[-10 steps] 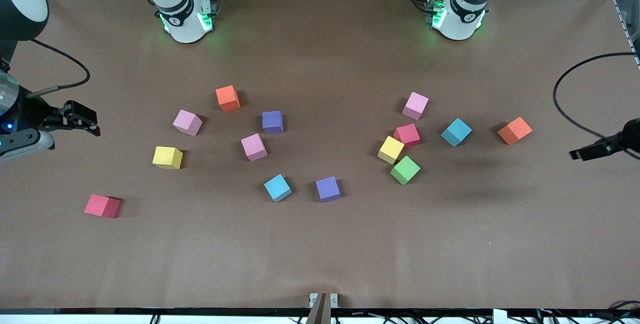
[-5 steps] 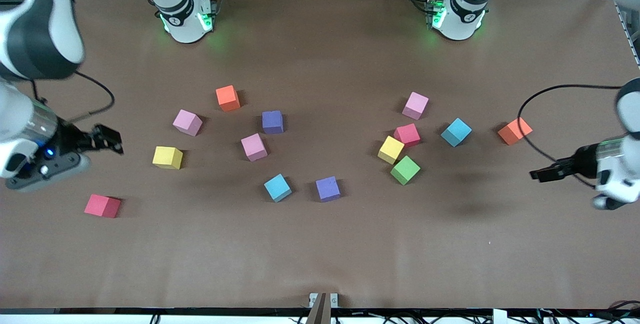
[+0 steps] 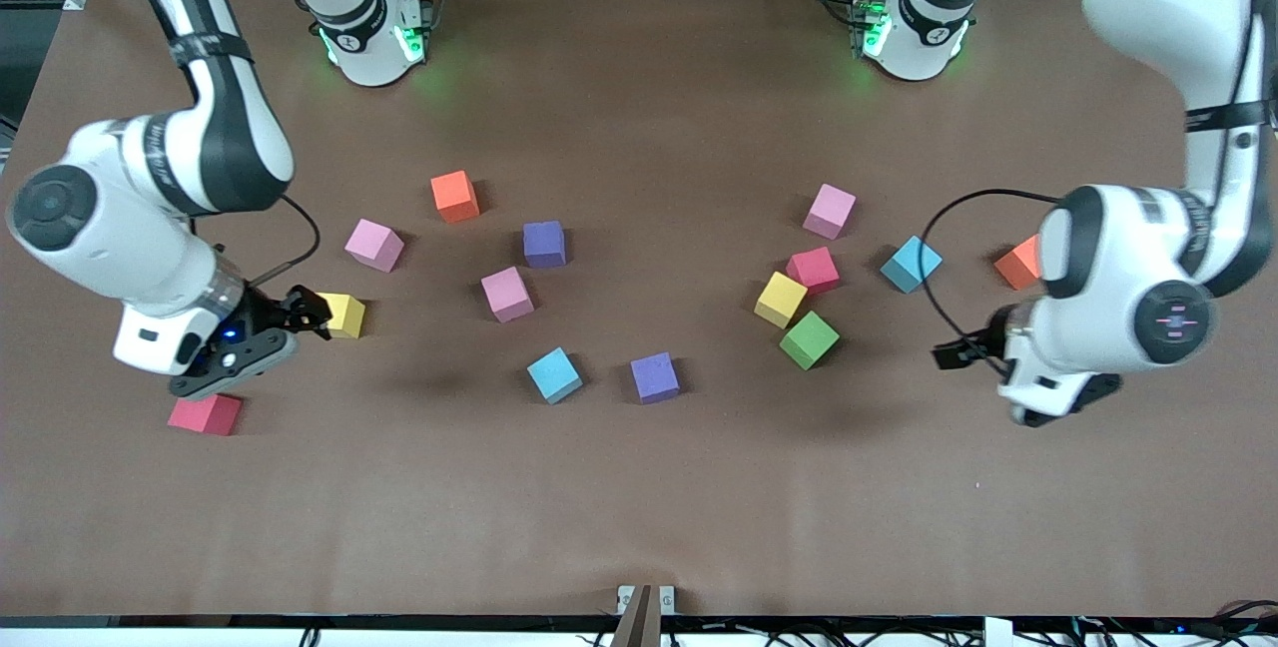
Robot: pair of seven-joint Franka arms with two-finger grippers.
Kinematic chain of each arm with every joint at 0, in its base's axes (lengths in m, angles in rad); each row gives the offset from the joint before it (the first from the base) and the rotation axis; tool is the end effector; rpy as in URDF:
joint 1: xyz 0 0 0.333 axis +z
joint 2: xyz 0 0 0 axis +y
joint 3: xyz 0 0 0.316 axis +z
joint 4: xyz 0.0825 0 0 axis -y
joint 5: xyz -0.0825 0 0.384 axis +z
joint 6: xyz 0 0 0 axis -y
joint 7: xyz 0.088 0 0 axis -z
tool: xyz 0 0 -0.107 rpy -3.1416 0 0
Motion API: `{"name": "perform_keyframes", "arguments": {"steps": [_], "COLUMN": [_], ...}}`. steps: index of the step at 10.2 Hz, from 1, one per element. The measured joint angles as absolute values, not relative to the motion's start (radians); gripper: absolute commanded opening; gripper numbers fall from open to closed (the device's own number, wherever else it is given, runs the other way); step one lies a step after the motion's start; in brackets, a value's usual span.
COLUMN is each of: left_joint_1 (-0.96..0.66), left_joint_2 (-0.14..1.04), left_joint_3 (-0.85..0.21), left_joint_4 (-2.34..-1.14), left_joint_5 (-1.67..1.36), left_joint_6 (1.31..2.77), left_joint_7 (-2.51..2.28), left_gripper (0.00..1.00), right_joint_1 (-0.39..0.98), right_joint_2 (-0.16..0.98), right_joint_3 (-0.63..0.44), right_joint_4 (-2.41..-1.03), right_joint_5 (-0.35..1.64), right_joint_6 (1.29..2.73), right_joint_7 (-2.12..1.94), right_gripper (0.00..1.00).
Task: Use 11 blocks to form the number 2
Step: 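Reach the right gripper to the yellow cube while the left gripper reaches lavender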
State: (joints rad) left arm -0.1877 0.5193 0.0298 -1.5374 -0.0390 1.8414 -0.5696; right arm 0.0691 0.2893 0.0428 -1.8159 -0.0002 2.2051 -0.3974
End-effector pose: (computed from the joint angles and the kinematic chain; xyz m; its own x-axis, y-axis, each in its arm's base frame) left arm 0.6604 -0.1110 0.3368 0.8909 0.4124 -0.1904 0.4006 -0.9109 -0.0985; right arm 0.6361 0.0696 0.3902 0.8694 0.4845 0.0968 0.4842 -0.8745 0.0276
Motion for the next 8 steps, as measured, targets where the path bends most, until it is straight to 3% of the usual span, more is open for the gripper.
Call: {"name": "perform_keyframes", "arguments": {"steps": [2,4,5,8], "left_joint_1": [-0.233,-0.279,-0.286,-0.289], "left_joint_2": [0.493,0.397,0.330,0.191], "left_joint_3": [0.029,0.022,0.006,-0.113], "left_joint_4": [-1.649,-1.849,-1.940,-2.105], "left_joint_5": [-0.039,-0.039,-0.039,0.026], "left_joint_6": [1.967,2.123,2.159,2.168], "left_joint_7": [-0.653,-0.730,-0.738,-0.672], "left_gripper": [1.00,1.00,1.00,1.00], "right_joint_1": [0.044,0.010,-0.003,-0.099], "right_joint_2": [0.258,0.200,0.175,0.151], "right_joint_3": [0.034,0.030,0.028,0.025], "right_joint_4": [-1.930,-2.118,-2.169,-2.200], "right_joint_5": [0.000,0.000,0.000,0.033], "right_joint_6": [2.270,2.429,2.443,2.430], "right_joint_7": [-0.398,-0.399,-0.397,-0.397], "right_gripper": [1.00,1.00,1.00,1.00]}}
